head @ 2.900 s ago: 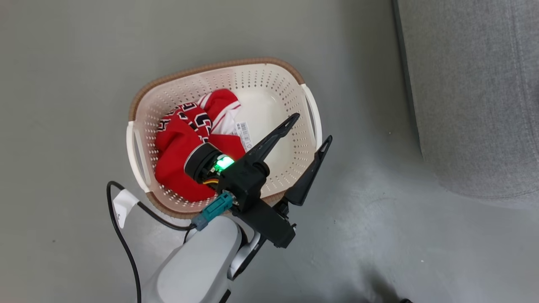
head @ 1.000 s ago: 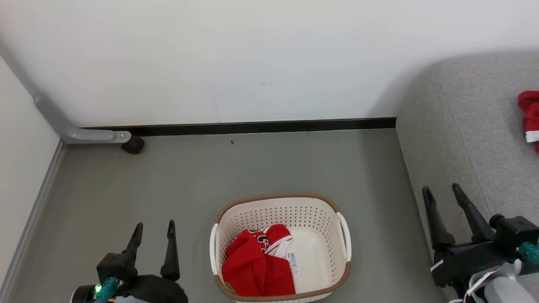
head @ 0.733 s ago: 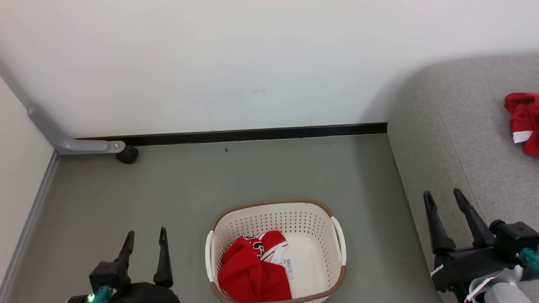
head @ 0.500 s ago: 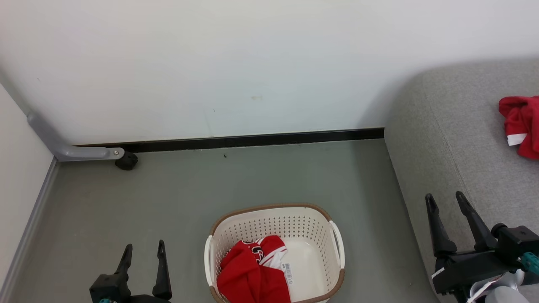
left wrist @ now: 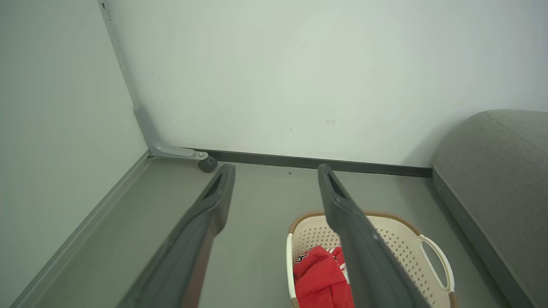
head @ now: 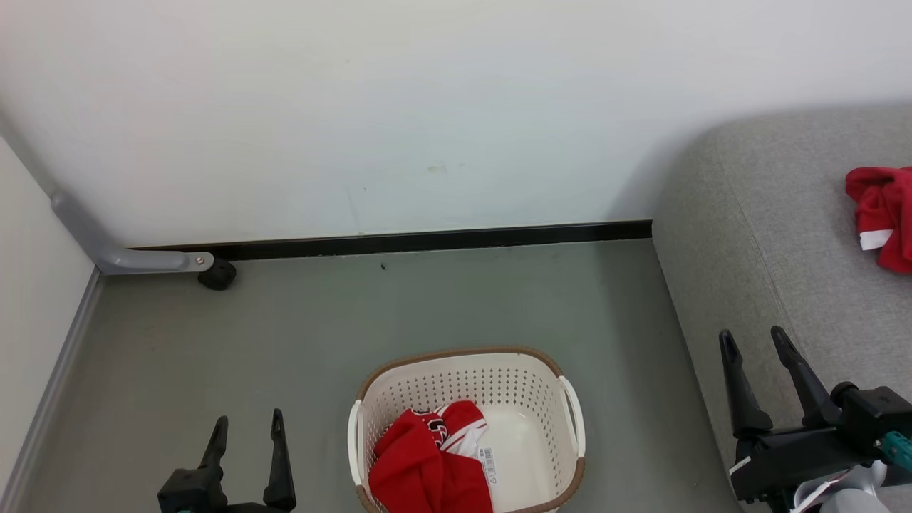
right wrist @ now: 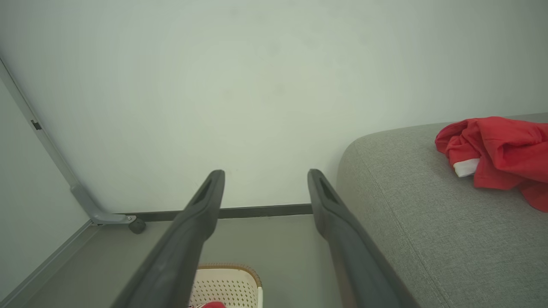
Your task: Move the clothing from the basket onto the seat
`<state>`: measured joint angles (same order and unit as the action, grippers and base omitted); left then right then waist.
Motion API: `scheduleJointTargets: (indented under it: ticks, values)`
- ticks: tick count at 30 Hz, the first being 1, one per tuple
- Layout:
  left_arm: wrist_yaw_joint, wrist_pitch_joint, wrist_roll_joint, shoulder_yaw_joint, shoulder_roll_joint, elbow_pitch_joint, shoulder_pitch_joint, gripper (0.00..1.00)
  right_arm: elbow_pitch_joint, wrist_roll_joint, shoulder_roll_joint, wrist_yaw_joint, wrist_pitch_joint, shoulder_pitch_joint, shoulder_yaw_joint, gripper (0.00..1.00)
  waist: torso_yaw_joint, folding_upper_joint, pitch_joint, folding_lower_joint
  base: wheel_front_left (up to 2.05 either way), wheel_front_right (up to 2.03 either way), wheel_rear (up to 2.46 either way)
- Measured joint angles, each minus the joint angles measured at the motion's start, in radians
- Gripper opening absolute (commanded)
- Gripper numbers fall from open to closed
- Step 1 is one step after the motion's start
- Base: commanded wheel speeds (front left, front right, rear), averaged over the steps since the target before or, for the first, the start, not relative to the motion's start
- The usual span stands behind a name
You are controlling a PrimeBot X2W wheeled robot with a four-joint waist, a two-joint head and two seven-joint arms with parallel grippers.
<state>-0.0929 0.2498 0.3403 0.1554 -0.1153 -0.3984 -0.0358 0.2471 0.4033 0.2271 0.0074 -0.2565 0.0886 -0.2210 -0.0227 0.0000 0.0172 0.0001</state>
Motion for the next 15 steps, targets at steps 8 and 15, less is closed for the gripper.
scheduleJointTargets:
  ticks: [8,15]
  values:
    - [0.005,0.0,-0.025,-0.001,0.014,0.006,0.006,1.0,-0.011,-0.008,-0.006,0.0,0.0,-0.002,0.007,1.0,-0.002,0.0,-0.005,0.0,0.0,0.0,0.0]
    - [0.024,0.0,-0.027,0.022,0.032,0.015,0.023,1.0,-0.045,-0.019,-0.006,0.001,0.0,-0.007,0.01,1.0,-0.001,0.0,-0.038,0.0,0.0,0.0,0.0]
